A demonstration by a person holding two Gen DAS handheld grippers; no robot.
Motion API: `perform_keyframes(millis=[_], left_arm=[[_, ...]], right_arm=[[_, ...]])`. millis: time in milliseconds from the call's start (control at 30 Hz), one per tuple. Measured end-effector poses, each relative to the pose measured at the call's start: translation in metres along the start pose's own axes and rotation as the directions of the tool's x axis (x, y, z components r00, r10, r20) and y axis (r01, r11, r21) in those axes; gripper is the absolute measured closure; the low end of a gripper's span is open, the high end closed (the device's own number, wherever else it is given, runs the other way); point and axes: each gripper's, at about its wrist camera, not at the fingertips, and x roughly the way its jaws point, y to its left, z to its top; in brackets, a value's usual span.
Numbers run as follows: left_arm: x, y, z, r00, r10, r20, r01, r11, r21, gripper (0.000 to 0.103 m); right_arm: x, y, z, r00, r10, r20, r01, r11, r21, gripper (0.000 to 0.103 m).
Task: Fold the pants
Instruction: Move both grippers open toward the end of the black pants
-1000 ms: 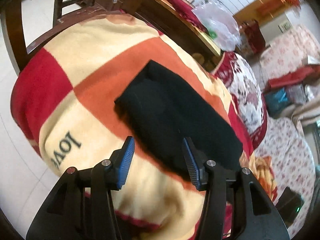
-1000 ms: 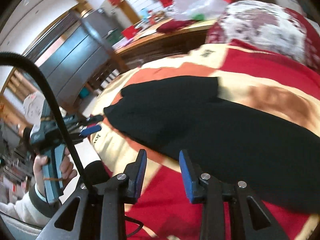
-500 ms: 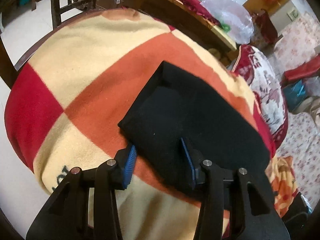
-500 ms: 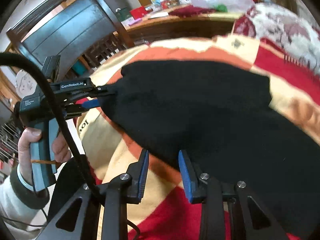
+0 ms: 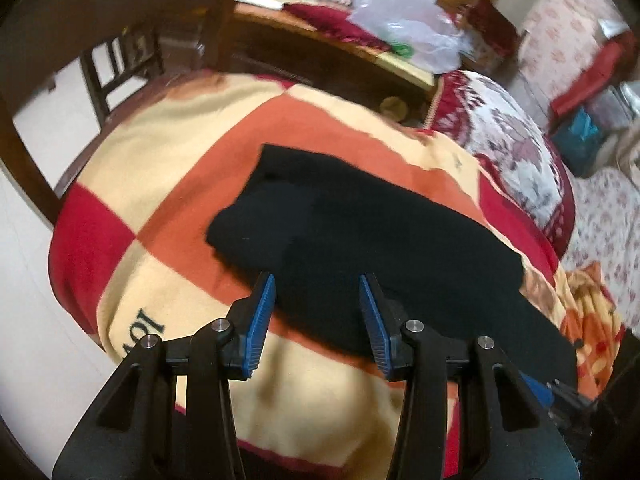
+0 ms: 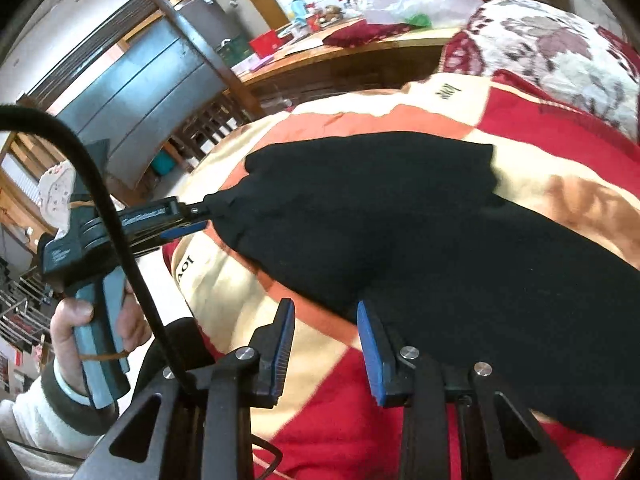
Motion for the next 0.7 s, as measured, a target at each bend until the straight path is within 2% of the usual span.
perform_keyframes(millis=[200, 333, 567, 700], left_arm=[[-0.008, -0.039, -0.011, 1.000, -0.016, 0.016, 0.014, 0.996, 0.090, 0.061], [-0.007, -0.060, -0.019, 0.999, -0.041, 0.000, 0.041, 0.991, 0.127, 0.061], [-0.007, -0.094, -0.031, 0.998, -0.062, -0.019, 0.064, 0.980, 0.190, 0.061], [-0.005, -0.113, -0.040, 0.994, -0.096, -0.049, 0.105, 0.967, 0.233, 0.061]], right_arm=[[-0.027, -0.023, -0.010, 0.999, -0.033, 0.040, 0.030, 0.997, 0.074, 0.071], [-0.042, -0.035, -0.016, 0.997, -0.052, 0.059, 0.045, 0.993, 0.109, 0.062], [-0.065, -0.060, -0.028, 0.993, -0.081, 0.084, 0.064, 0.980, 0.186, 0.062], [-0.082, -0.073, -0.040, 0.989, -0.106, 0.100, 0.083, 0.973, 0.215, 0.062]])
